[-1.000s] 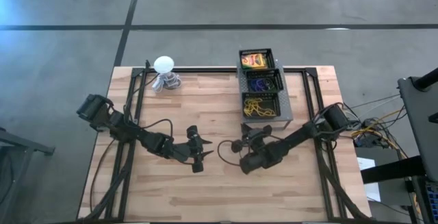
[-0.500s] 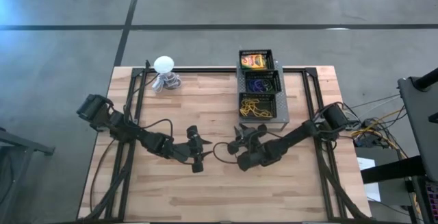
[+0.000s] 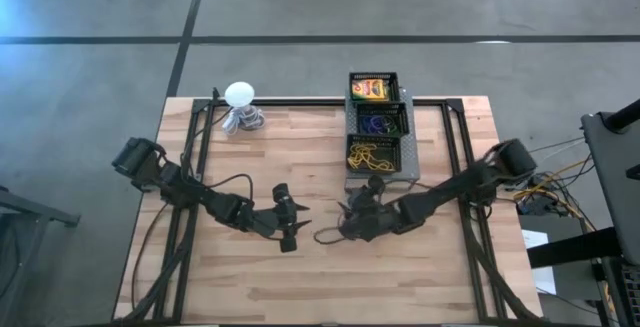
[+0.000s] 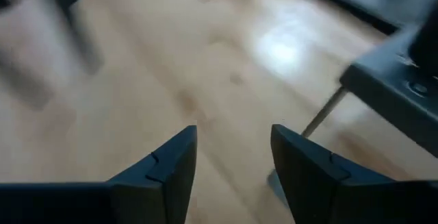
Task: Pick & Place Office Desk Supplies
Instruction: Return to Home Position
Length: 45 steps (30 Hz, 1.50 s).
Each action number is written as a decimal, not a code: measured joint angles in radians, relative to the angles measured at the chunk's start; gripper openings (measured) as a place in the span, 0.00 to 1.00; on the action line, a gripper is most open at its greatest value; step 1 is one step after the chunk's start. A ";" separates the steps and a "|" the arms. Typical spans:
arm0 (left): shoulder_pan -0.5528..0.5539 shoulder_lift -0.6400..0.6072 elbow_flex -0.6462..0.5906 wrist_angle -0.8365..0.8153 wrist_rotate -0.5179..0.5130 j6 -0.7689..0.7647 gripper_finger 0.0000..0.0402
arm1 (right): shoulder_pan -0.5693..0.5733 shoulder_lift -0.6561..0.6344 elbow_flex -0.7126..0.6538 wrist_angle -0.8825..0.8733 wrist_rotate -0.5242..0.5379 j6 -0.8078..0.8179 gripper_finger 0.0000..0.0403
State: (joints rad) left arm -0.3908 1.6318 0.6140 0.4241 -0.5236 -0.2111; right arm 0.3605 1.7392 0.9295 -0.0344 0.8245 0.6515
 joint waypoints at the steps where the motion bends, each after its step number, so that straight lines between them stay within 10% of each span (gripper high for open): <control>1: 0.000 0.000 0.000 -0.001 0.000 0.000 0.42 | 0.001 -0.030 0.000 -0.040 -0.045 -0.047 0.46; 12: 0.000 0.000 0.000 -0.006 0.001 -0.006 0.42 | 0.052 -0.368 -0.057 -0.301 -0.416 -0.236 0.36; 21: 0.000 0.000 0.000 -0.005 0.001 -0.006 0.42 | 0.073 -0.724 -0.401 0.121 -0.644 -0.424 0.15; 45: 0.002 0.000 0.000 0.001 0.000 -0.006 0.42 | -0.084 -1.575 -0.826 0.081 -0.630 -0.492 0.02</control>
State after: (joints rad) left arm -0.3889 1.6318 0.6144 0.4254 -0.5236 -0.2173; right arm 0.2761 0.1640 0.1031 0.0464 0.1944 0.1599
